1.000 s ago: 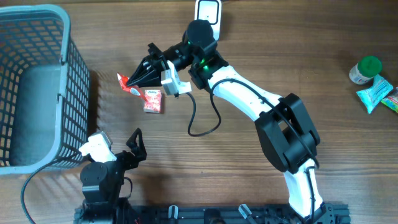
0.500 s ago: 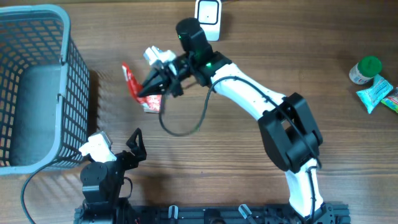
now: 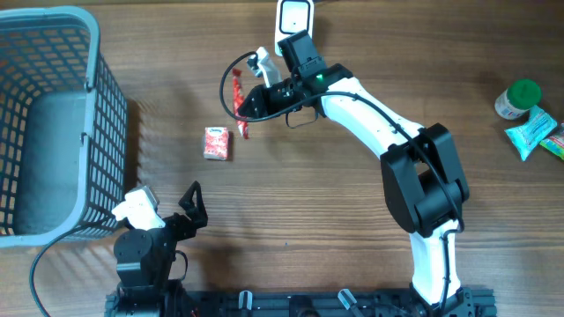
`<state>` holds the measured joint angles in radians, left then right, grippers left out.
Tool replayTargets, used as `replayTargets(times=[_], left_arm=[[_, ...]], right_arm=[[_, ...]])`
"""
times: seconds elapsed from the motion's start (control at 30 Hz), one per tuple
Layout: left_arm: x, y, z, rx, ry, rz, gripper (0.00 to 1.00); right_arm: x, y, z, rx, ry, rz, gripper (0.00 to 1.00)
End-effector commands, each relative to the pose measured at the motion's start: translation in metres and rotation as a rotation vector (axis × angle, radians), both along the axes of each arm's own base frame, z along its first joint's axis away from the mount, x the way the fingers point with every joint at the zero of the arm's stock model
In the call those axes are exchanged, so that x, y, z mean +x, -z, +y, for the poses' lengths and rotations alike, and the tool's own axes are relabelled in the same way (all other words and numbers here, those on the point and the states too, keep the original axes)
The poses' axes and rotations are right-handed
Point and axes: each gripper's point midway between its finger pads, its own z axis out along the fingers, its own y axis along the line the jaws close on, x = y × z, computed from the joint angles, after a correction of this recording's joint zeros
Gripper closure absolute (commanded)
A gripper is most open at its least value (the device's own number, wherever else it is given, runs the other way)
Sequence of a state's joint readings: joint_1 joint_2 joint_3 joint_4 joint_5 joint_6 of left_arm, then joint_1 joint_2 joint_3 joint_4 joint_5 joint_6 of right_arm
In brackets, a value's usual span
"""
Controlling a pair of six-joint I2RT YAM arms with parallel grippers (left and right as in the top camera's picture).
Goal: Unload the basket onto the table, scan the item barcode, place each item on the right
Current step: 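Carry Nescafe stick right and drop it at right edge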
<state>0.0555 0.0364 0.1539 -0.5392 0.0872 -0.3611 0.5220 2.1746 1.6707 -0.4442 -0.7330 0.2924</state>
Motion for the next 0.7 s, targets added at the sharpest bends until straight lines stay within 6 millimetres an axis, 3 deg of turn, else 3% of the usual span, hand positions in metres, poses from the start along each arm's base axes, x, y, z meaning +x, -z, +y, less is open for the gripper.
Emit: replayTargets(times=[0.0,0.17,0.33,0.5,0.67], left_arm=[[0.0,0.002,0.003,0.012,-0.012,0.0,0.0],[0.0,0.002,0.003,0.012,-0.012,0.0,0.0],[0.0,0.002,0.003,0.012,-0.012,0.0,0.0],[0.0,0.002,0.003,0.012,-0.012,0.0,0.0],[0.0,0.002,0.003,0.012,-0.012,0.0,0.0]], right_arm=[[0.06,0.007,-0.041,-0.202,0.315,-0.124,0.95],[0.109,-0.02,-0.066,-0.199,0.513,-0.232,0.95],[0.148,-0.05,-0.072,-0.1,0.629,-0.304,0.95],[0.174,-0.046,-0.073,-0.036,0.728,-0.279,0.95],[0.185,-0.018,-0.061,0.019,0.768,-0.161,0.95]])
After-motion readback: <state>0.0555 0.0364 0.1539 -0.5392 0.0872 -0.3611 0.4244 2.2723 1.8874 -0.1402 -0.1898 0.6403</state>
